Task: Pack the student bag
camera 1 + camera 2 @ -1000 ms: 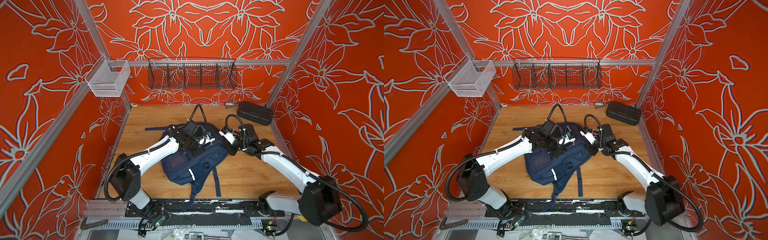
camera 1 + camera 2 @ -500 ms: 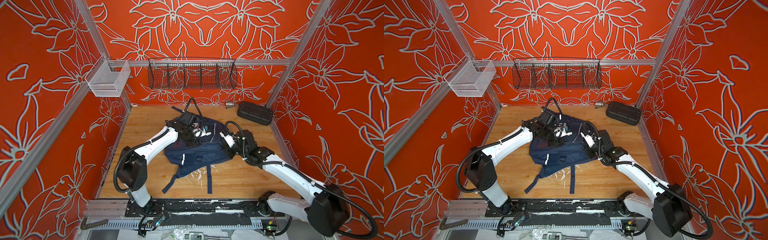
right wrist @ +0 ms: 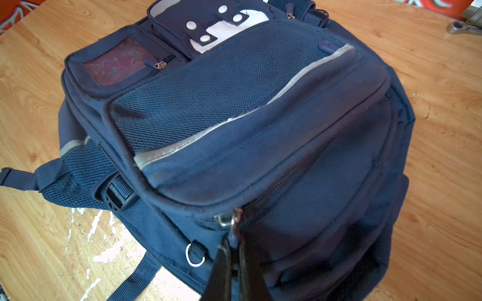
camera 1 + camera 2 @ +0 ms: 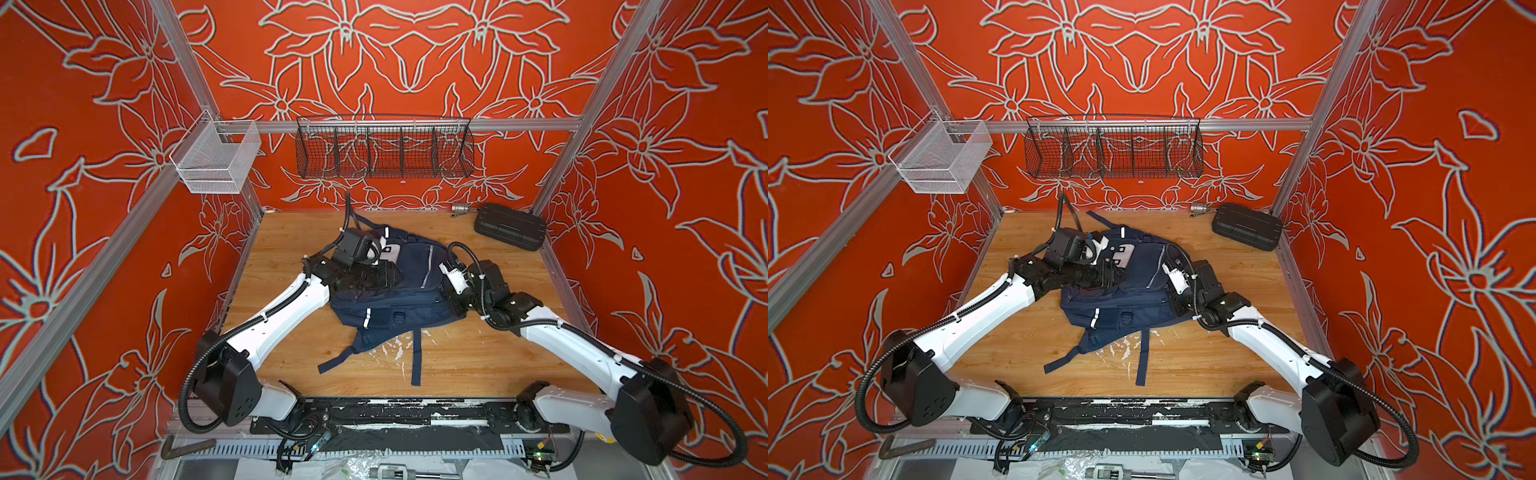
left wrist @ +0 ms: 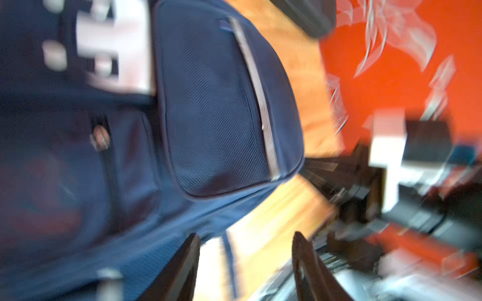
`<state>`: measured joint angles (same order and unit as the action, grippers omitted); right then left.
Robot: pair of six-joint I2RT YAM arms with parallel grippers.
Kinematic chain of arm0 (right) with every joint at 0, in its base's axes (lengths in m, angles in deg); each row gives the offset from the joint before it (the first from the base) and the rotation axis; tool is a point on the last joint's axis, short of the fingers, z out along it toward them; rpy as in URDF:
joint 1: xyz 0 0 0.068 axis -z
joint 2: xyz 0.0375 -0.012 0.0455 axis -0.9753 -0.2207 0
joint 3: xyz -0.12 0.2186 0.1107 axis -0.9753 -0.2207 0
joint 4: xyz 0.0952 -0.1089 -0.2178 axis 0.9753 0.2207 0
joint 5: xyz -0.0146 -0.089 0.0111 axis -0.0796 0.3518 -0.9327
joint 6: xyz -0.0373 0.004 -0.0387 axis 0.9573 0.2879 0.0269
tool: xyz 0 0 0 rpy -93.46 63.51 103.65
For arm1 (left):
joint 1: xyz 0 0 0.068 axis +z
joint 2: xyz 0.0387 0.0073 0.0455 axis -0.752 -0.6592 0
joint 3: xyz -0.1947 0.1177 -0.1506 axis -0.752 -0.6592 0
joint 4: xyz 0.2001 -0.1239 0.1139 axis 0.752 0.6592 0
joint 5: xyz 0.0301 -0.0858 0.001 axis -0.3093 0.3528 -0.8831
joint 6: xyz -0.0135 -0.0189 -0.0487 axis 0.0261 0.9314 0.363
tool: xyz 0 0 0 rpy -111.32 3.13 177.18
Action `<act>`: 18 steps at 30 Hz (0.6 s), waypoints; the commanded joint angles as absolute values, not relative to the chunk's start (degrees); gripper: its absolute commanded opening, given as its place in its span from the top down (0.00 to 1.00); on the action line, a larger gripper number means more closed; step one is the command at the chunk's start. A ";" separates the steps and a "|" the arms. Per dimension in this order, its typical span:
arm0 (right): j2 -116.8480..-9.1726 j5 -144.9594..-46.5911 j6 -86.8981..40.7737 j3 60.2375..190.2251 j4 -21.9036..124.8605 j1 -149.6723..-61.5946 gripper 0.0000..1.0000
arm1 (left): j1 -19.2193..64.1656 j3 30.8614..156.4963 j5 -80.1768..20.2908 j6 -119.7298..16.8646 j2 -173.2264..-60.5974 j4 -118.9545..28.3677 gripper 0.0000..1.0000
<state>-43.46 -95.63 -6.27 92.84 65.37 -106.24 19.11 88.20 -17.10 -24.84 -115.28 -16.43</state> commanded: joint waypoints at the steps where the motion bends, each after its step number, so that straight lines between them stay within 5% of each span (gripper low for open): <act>1: -43.11 -95.20 -7.68 92.65 63.19 -106.42 1.00 | 15.67 79.42 -17.68 15.30 -116.38 -33.18 0.43; 7: -41.08 -95.73 -6.73 90.91 63.24 -106.43 1.00 | 7.10 81.77 -28.26 30.64 -121.11 -38.78 0.36; 18: -41.72 -98.24 -6.58 89.46 61.93 -106.40 1.00 | 2.14 82.41 -39.79 34.52 -121.61 -37.40 0.44</act>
